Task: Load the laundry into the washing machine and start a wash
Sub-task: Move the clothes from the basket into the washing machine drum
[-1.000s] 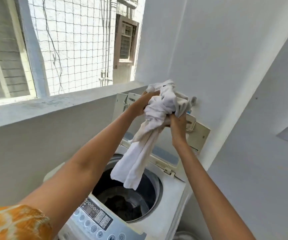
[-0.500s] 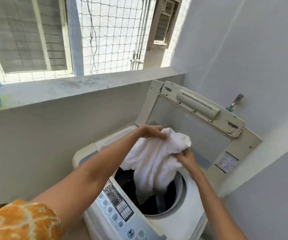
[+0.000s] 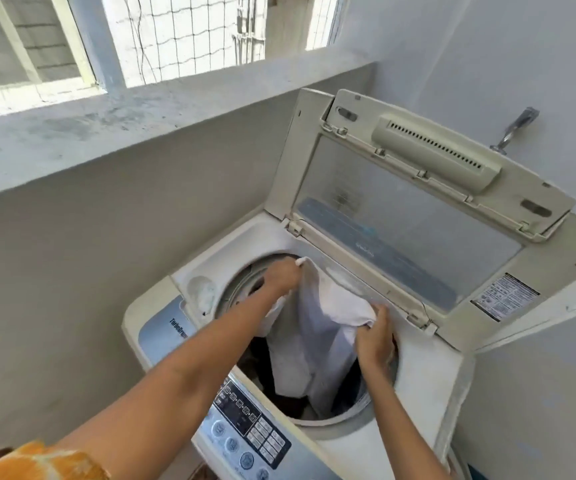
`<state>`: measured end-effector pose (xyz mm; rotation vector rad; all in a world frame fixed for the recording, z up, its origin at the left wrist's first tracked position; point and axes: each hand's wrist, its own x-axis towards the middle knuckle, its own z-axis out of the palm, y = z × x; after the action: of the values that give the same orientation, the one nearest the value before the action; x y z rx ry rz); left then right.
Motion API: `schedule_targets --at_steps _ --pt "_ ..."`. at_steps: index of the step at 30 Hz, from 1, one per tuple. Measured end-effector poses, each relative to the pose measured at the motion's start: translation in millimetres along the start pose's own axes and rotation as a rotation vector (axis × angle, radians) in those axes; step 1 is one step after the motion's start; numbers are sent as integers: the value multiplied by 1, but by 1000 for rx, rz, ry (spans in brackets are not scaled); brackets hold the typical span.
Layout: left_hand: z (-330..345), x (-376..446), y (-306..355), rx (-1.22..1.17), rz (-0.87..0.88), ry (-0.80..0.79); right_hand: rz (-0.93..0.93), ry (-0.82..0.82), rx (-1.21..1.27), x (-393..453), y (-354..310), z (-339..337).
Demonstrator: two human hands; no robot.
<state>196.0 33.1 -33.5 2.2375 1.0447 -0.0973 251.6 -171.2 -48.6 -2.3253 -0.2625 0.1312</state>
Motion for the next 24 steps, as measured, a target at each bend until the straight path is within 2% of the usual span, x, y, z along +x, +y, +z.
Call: schedule_targets --at_steps 3,7,9,11,13,16,18,21,24 --pt "45 2 -9 -291 -27 -235 81 -267 -197 -6 28 33" --pt "99 0 -20 -307 -129 -525 175 -501 -224 -16 61 71" --pt "113 -2 -20 -310 -117 -526 183 -582 -210 -22 71 85" --pt "120 -4 -13 -361 -112 -482 183 -590 -194 -26 75 87" --pt "123 -7 2 -455 -83 -404 161 -497 -143 -25 73 80" --pt "127 -21 52 -616 74 -277 111 -189 23 -15 61 39" --pt "129 -39 95 -619 221 -180 81 64 128 -8 53 3" --pt "139 -82 167 -649 426 -125 55 402 281 -3 57 -66" --pt "165 -129 226 -506 652 -156 61 553 375 -7 86 -125"
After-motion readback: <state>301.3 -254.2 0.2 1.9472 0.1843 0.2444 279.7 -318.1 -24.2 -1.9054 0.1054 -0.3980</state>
